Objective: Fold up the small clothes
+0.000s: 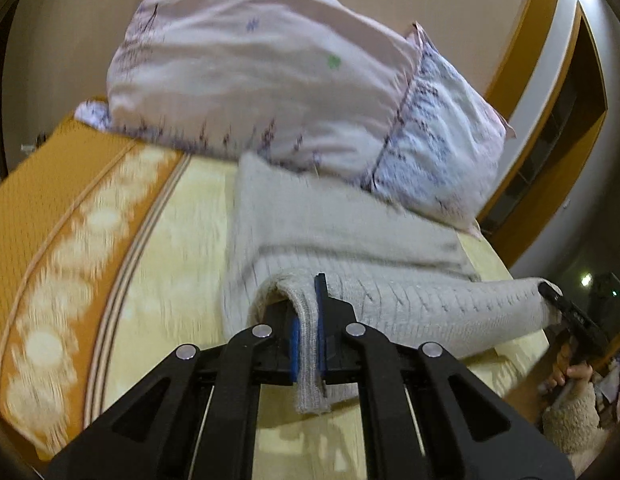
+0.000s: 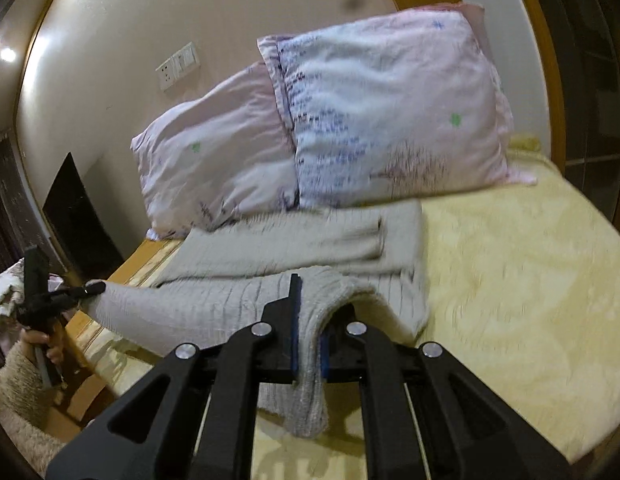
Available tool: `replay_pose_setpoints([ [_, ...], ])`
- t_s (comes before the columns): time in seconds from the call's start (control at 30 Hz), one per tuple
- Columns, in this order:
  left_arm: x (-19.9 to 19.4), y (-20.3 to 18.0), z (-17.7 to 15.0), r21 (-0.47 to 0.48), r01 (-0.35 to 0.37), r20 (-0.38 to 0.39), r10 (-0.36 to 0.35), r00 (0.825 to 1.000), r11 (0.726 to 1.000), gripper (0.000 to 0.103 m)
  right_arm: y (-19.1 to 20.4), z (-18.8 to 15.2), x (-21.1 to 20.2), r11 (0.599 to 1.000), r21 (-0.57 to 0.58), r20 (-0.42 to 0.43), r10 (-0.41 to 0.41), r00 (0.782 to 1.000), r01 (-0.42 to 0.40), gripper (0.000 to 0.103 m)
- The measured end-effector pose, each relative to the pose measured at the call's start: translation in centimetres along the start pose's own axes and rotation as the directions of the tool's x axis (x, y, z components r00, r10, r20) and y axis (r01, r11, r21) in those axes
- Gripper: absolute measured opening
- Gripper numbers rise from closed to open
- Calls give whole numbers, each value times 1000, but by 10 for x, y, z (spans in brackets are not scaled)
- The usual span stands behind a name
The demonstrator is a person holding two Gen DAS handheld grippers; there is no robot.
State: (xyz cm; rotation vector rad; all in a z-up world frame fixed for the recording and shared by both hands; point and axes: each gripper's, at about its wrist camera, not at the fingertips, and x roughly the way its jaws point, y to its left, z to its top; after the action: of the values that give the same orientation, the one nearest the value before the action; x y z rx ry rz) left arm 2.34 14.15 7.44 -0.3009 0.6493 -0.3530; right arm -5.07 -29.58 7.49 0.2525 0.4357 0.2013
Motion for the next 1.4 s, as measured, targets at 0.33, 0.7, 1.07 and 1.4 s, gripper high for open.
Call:
replay_pose_setpoints([
  [0.33, 60, -8, 75, 36, -50, 50, 48, 998, 998, 5, -2, 52, 55, 998, -22, 15, -67, 998, 67, 7],
  [0.7, 138, 19, 92, -54, -57, -40, 55, 998, 997, 5, -42, 63, 126, 992, 86, -106, -82, 991, 91, 7],
  [1.07, 155, 35, 91, -131, -29, -59, 22, 998, 991, 5, -53, 64, 146, 987, 133, -135, -71, 988, 89, 7],
  [1.4, 177, 50, 92, -215, -23, -91, 3, 996, 976, 5, -68, 69, 167, 970, 227, -181, -41, 983, 82, 7],
])
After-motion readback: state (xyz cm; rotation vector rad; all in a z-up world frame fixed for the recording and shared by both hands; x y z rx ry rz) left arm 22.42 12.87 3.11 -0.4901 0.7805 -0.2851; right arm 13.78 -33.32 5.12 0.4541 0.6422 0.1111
